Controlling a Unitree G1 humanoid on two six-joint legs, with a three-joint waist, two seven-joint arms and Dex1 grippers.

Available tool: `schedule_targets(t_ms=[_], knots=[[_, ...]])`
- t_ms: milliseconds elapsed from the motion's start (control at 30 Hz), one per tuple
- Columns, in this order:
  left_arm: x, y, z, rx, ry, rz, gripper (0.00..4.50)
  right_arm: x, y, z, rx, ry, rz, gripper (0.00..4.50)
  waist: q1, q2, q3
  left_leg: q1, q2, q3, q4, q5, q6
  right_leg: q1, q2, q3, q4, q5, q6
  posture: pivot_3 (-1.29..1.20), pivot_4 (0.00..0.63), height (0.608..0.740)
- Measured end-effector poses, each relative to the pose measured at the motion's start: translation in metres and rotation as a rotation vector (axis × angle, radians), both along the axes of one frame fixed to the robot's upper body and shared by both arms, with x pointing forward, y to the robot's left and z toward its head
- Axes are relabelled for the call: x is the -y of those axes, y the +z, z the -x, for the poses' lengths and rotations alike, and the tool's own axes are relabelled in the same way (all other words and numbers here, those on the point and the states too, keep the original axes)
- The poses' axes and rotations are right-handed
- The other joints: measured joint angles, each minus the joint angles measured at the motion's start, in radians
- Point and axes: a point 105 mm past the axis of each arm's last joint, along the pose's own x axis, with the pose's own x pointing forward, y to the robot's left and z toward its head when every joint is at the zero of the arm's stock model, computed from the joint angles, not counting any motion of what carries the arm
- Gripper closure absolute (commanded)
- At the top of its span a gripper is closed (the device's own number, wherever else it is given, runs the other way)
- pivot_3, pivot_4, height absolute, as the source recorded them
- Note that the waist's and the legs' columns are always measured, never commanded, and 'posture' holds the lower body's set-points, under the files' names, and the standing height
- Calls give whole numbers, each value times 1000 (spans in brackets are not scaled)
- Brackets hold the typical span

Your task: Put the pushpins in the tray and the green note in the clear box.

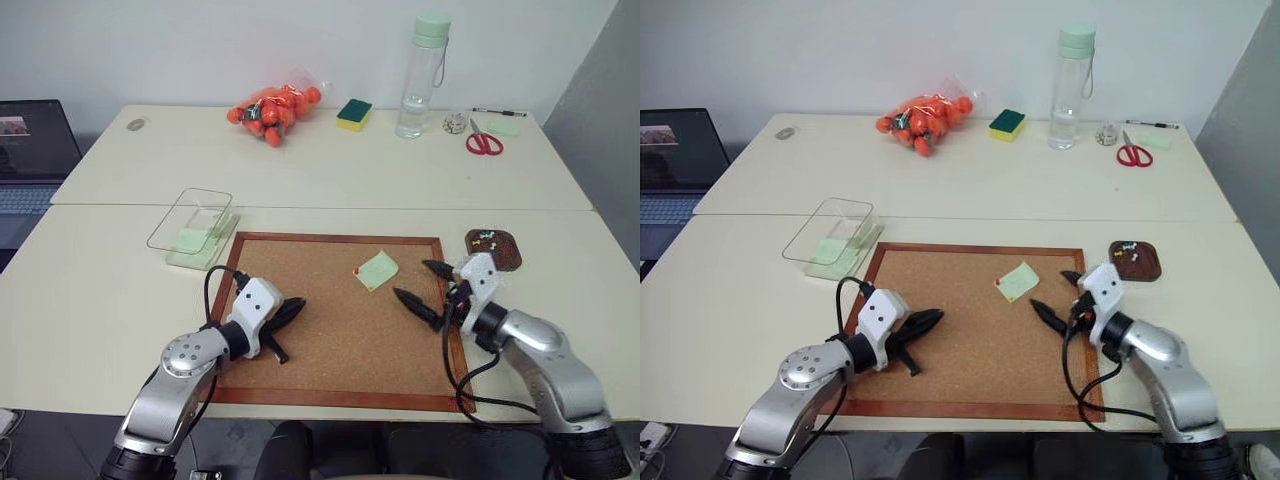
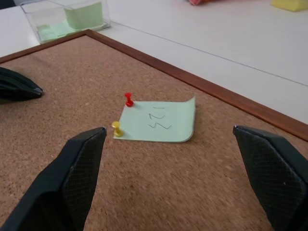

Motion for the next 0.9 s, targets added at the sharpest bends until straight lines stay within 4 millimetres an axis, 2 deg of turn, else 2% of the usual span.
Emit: schedule_targets(t_ms=[167, 333, 533, 667, 700, 900], knots=[[0, 0, 0, 2, -4, 0, 4500, -21, -12, -4, 48, 83, 47, 20, 1, 0, 0, 0, 0, -1, 0, 0, 0, 0, 0, -1, 0, 1, -1, 0, 150, 740], [0, 0, 0, 1, -3, 0, 4500, -32, -22, -4, 48, 142, 67, 20, 1, 0, 0, 0, 0, -1, 0, 0, 0, 0, 0, -1, 0, 1, -1, 0, 150, 740], [0, 0, 0, 1, 0, -1, 4500, -45, -25, 1, 58, 190, 62, 20, 1, 0, 0, 0, 1, -1, 0, 0, 0, 0, 0, -1, 0, 1, -1, 0, 150, 740], [0, 0, 0, 0, 1, -1, 4500, -49, -29, -1, 46, 184, 47, 657, 0, 0, 0, 0, 1, -1, 0, 0, 0, 0, 0, -1, 0, 1, -1, 0, 150, 740], [-1, 0, 1, -1, 2, -1, 4500, -50, -28, -2, 46, 181, 39, 1019, 0, 0, 0, 0, 1, -1, 0, 0, 0, 0, 0, -1, 0, 1, -1, 0, 150, 740], [0, 0, 0, -3, 1, -2, 4500, -50, -27, -11, 46, 160, 29, 2242, 0, 0, 0, 0, 1, -1, 0, 0, 0, 0, 0, -1, 0, 1, -1, 0, 150, 740]])
